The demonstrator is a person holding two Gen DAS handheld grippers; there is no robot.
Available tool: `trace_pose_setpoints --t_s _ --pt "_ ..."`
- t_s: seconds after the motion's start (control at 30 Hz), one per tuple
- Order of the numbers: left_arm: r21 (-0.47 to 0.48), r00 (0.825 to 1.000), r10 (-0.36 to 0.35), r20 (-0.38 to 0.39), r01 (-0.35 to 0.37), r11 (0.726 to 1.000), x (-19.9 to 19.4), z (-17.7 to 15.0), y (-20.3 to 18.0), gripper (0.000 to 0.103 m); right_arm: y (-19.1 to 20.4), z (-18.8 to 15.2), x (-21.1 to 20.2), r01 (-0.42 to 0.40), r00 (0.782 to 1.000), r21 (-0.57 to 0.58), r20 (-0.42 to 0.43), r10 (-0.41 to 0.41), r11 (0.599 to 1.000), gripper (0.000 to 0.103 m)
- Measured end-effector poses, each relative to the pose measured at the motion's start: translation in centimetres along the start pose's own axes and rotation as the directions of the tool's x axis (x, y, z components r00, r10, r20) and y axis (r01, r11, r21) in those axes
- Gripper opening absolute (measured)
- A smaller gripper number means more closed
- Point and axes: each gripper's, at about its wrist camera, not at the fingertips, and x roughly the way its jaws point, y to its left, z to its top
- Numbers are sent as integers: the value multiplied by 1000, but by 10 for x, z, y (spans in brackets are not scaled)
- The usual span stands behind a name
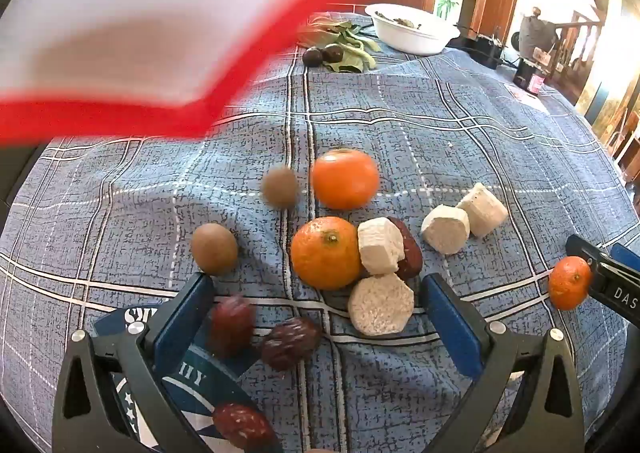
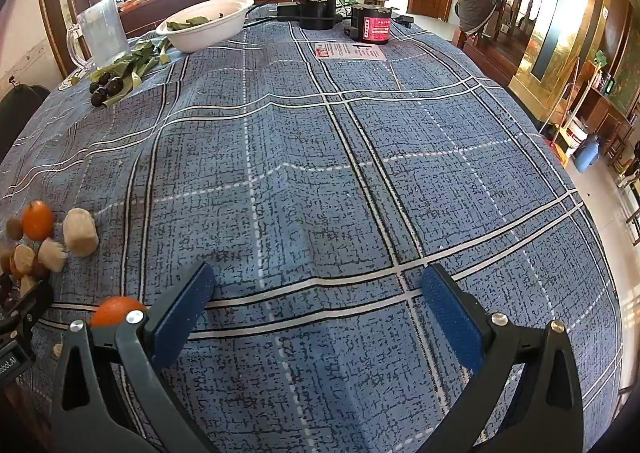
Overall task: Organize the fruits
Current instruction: 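Move both tools from the red tray toward the fruit pile on the tablecloth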
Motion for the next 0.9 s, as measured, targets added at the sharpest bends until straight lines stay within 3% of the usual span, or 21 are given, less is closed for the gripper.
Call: trace_pose_setpoints --t_s 0.9 --pt "-1 1000 -1 0 1 1000 0 -1 0 102 -1 0 0 -1 1000 1 6 1 1000 103"
